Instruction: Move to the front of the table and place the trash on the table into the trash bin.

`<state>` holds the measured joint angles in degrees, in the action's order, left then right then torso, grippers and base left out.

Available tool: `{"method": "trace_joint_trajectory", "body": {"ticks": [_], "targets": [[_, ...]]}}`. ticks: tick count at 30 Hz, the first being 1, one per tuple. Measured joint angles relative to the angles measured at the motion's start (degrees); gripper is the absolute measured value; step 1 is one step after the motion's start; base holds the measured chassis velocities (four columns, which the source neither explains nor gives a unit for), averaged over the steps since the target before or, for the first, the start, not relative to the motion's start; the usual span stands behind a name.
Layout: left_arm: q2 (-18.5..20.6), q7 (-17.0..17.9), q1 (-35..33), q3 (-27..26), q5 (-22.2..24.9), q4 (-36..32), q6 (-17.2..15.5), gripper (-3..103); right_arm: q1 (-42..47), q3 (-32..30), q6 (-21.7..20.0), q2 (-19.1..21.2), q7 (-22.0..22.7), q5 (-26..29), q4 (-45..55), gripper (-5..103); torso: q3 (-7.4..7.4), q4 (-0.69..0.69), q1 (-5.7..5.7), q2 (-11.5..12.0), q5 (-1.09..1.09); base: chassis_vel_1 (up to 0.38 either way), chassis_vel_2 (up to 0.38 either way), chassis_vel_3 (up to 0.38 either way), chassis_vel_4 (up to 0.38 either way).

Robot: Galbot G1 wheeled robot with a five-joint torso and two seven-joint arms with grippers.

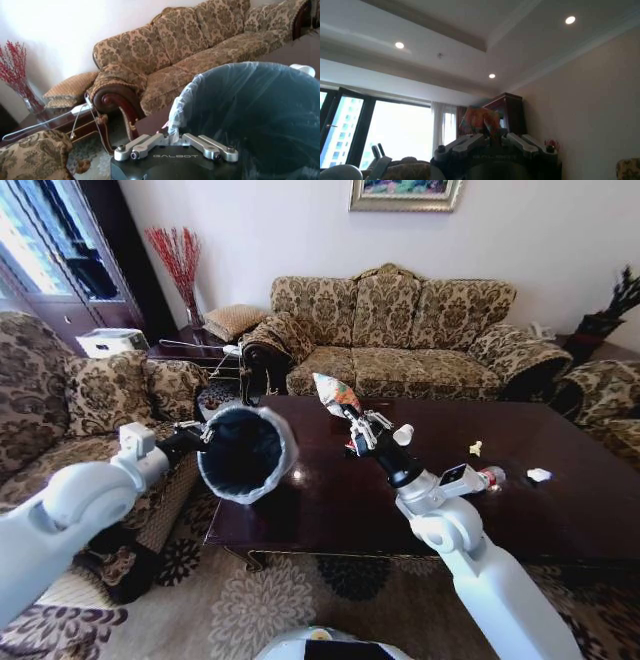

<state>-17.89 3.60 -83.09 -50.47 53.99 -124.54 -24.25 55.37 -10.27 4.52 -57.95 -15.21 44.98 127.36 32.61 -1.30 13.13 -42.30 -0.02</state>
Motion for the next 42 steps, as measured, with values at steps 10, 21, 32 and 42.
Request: {"method": "trace_joint_trajectory", "body": {"ticks": [10, 21, 32, 42], "targets": [[2.2, -0.3, 0.9, 0.5, 3.6, 6.3, -4.0, 1, -14.2, 12.7, -1.0, -2.2, -0.1, 5.2, -4.7, 3, 0.0, -0.06, 0.01, 0.0, 0.0, 0.0, 0.0, 0.0, 0.0], [-0.6, -0.3, 4.1, -2.6, 8.6, 3.3, -2.2, 1, -24.3, 24.6, -2.2, -7.1, 2.3, 8.2, -10.9, 3, 0.0, -0.01, 0.0, 0.0, 0.01, 0.0, 0.0, 0.0, 0.0], [-1.6, -1.1, 6.6, -2.4, 8.8, 2.5, -2.0, 1, -26.5, 25.1, -1.7, -6.4, 1.7, 6.1, -12.7, 3, 0.0, 0.01, 0.0, 0.0, 0.01, 0.0, 0.0, 0.0, 0.0], [-1.2, -2.0, 5.3, -1.1, 7.9, -1.4, -3.2, 1, -32.4, 29.3, -1.5, -9.8, 2.6, 4.2, -16.6, 0, 0.0, 0.0, 0.0, 0.0, 0.02, 0.0, 0.0, 0.0, 0.0]]}}
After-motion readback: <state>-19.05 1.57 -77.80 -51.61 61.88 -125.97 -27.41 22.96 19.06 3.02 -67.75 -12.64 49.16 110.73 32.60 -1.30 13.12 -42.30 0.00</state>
